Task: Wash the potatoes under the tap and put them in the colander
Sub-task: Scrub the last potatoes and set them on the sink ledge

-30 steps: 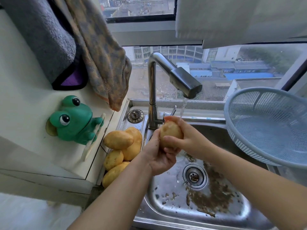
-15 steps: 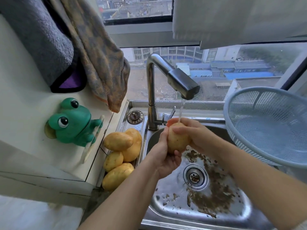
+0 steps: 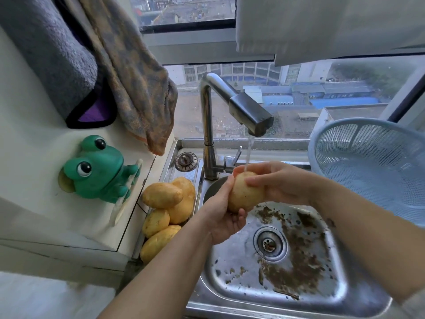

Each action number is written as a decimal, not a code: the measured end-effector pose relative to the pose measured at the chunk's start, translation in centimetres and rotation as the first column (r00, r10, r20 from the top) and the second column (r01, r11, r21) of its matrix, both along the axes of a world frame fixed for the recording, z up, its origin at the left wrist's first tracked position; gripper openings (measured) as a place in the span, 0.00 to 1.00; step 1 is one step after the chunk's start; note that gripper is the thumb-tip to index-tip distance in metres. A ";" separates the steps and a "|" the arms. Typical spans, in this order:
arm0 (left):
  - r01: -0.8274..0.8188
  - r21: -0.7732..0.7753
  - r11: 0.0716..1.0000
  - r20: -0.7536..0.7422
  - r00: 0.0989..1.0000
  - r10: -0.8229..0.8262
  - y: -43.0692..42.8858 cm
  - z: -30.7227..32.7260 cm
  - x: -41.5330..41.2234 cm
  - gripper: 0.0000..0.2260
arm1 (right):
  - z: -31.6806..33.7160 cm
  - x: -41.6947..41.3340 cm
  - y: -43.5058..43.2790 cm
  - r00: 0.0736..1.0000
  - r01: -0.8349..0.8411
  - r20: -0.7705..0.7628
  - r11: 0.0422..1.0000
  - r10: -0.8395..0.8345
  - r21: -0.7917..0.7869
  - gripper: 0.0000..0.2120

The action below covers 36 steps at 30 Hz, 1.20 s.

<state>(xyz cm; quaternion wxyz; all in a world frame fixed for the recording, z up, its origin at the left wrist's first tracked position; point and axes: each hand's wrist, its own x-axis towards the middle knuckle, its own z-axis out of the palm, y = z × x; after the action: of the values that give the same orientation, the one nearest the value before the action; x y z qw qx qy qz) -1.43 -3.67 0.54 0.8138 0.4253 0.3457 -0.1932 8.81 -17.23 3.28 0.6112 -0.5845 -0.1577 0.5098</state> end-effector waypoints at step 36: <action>-0.075 0.195 0.978 0.133 0.990 0.050 0.4 0.2 0.7 0.25 | -3.0 -4.2 3.4 0.434 0.362 0.848 0.921 -0.304 0.145 0.16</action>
<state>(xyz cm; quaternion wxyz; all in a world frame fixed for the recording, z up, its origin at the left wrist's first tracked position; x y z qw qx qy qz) -0.74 -3.26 0.78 0.7933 0.5050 0.3237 -0.1042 4.59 -13.85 0.28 0.5226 -0.7955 -0.3054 0.0271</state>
